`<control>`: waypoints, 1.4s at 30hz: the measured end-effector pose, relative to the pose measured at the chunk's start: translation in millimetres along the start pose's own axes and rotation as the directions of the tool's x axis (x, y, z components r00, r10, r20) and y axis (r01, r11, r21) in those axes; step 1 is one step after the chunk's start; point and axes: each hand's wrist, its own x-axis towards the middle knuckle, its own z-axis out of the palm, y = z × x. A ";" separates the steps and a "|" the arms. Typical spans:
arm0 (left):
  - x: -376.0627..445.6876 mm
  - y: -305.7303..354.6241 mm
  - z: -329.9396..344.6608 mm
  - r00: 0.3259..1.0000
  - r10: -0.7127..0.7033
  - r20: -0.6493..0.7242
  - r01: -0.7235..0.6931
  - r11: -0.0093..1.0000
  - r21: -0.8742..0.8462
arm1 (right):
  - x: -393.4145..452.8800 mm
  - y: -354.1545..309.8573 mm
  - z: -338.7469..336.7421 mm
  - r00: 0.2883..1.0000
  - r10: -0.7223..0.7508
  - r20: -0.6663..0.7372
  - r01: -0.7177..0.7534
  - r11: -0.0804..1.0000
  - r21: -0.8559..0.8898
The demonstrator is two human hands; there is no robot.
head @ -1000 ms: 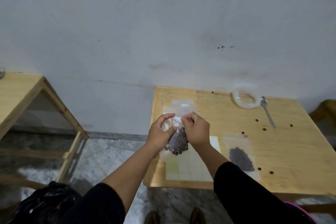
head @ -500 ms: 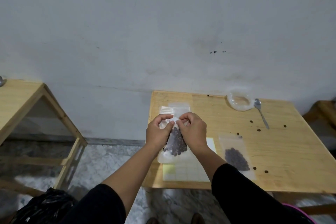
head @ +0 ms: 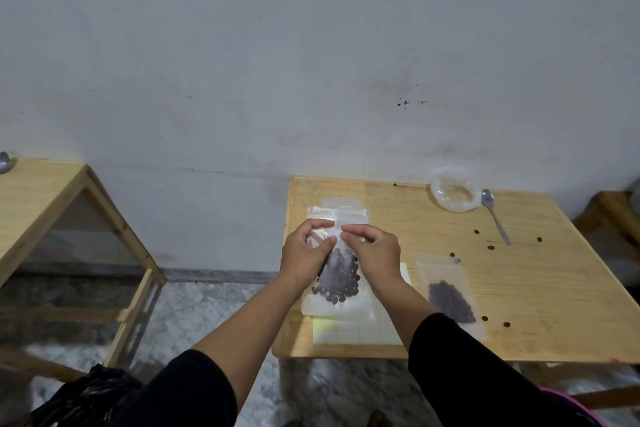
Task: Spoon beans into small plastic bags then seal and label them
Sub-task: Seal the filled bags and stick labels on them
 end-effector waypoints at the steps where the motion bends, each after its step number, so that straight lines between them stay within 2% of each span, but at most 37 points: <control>1: 0.2 -1.2 -1.0 1.000 -0.008 0.003 0.008 1.000 0.004 | -0.3 0.1 -0.8 1.000 0.006 0.000 -0.006 1.000 0.014; 12: 3.2 -1.0 1.9 0.999 -0.048 -0.002 0.048 0.999 0.007 | 3.1 2.2 -0.1 0.999 0.030 -0.012 -0.030 0.999 0.029; 18: 13.6 -2.2 7.8 0.999 -0.040 0.012 0.040 0.999 0.032 | 15.1 8.9 -6.7 0.999 0.021 0.033 -0.022 0.999 0.025; 23: 30.8 -5.1 18.7 0.995 -0.100 0.024 0.099 0.994 0.040 | 33.2 12.6 -14.0 0.992 0.056 0.109 -0.058 0.998 0.015; 29: 61.3 -15.8 35.9 0.983 -0.174 0.055 0.172 0.984 0.037 | 76.8 21.2 -17.3 0.987 0.116 0.113 -0.118 0.993 0.010; 36: 104.9 -31.3 49.1 0.979 -0.199 -0.033 0.202 0.972 0.124 | 130.8 50.2 -21.5 0.982 0.115 0.149 -0.088 0.980 -0.176; 42: 130.1 -55.8 64.6 0.964 -0.199 -0.178 0.247 0.916 0.316 | 164.6 75.0 -17.2 0.979 0.142 0.144 -0.101 0.961 -0.256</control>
